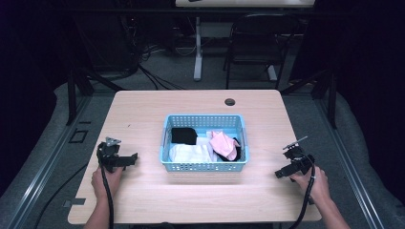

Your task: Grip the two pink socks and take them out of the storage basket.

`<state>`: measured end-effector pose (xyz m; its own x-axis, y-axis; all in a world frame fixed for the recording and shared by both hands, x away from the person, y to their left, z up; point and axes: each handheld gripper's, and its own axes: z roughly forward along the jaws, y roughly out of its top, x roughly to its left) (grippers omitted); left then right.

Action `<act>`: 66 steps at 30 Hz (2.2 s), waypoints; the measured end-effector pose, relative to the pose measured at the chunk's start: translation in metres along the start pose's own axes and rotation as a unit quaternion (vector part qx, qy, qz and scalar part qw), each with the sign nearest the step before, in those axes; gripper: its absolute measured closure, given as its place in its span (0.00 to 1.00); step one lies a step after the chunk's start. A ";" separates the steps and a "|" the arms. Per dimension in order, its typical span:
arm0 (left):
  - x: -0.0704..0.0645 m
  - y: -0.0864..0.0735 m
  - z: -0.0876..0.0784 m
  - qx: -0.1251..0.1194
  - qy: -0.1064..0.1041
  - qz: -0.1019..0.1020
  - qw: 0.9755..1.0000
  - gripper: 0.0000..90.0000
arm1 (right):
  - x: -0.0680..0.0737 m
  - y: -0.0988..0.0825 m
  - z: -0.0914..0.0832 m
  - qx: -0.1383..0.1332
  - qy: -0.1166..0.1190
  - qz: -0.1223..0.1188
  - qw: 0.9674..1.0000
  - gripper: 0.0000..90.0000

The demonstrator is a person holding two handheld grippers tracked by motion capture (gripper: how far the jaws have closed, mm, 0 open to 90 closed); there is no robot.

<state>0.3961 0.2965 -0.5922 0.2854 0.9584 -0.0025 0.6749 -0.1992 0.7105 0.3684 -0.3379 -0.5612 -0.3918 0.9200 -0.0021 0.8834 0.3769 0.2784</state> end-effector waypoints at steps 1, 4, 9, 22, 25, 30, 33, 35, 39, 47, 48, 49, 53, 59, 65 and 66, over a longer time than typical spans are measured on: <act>0.000 0.000 0.000 0.000 0.000 0.000 1.000 0.00 | 0.000 0.000 0.000 0.002 0.001 0.002 1.000 0.00; 0.000 0.000 0.000 0.000 0.000 0.000 1.000 0.00 | 0.000 0.000 0.000 0.002 0.001 0.002 1.000 0.00; 0.000 0.000 0.000 0.000 0.000 0.000 1.000 0.00 | 0.001 0.001 0.000 0.004 0.000 0.003 1.000 0.00; 0.000 0.000 0.000 0.000 0.000 0.000 1.000 0.00 | 0.005 0.009 -0.001 0.014 -0.003 -0.010 1.000 0.00; 0.000 0.000 0.000 0.000 0.001 0.000 1.000 0.00 | 0.007 0.011 -0.005 0.011 -0.001 -0.014 1.000 0.00; -0.002 0.000 0.000 -0.001 0.014 -0.015 1.000 0.00 | 0.011 0.017 -0.021 -0.013 0.008 -0.014 1.000 0.00; -0.002 0.000 0.001 -0.001 0.016 -0.018 1.000 0.00 | 0.012 0.019 -0.026 -0.016 0.010 -0.019 1.000 0.00; -0.002 0.000 0.001 -0.001 0.017 -0.018 1.000 0.00 | 0.014 0.020 -0.032 -0.022 0.011 -0.020 1.000 0.00; -0.002 0.000 0.001 -0.001 0.016 -0.018 1.000 0.00 | 0.017 0.024 -0.041 -0.038 0.020 -0.020 0.999 0.00; -0.002 0.000 0.000 0.001 0.015 -0.016 1.000 0.00 | 0.034 0.038 -0.070 -0.071 0.025 -0.041 0.996 0.00; -0.002 0.000 0.001 0.000 0.015 -0.017 1.000 0.00 | 0.037 0.040 -0.072 -0.075 0.028 -0.045 0.996 0.00; -0.002 0.000 0.000 0.001 0.015 -0.017 1.000 0.00 | 0.041 0.043 -0.074 -0.078 0.032 -0.049 0.995 0.00; -0.002 0.000 0.000 0.001 0.015 -0.016 1.000 0.00 | 0.053 0.054 -0.080 -0.082 0.038 -0.066 0.994 0.00; -0.002 0.000 0.001 0.000 0.015 -0.016 1.000 0.00 | 0.079 0.077 -0.090 -0.089 0.042 -0.101 0.990 0.00; -0.002 0.000 0.001 0.001 0.015 -0.016 1.000 0.00 | 0.102 0.100 -0.097 -0.103 0.042 -0.125 0.986 0.00; -0.002 0.001 0.001 0.001 0.015 -0.016 1.000 0.00 | 0.109 0.108 -0.097 -0.102 0.046 -0.134 0.985 0.00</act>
<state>0.3964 0.2946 -0.5922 0.2434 0.9699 -0.0046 0.6841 -0.1683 0.7097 0.3960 -0.2073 -0.4386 -0.6338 0.7734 -0.0165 0.6793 0.5666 0.4664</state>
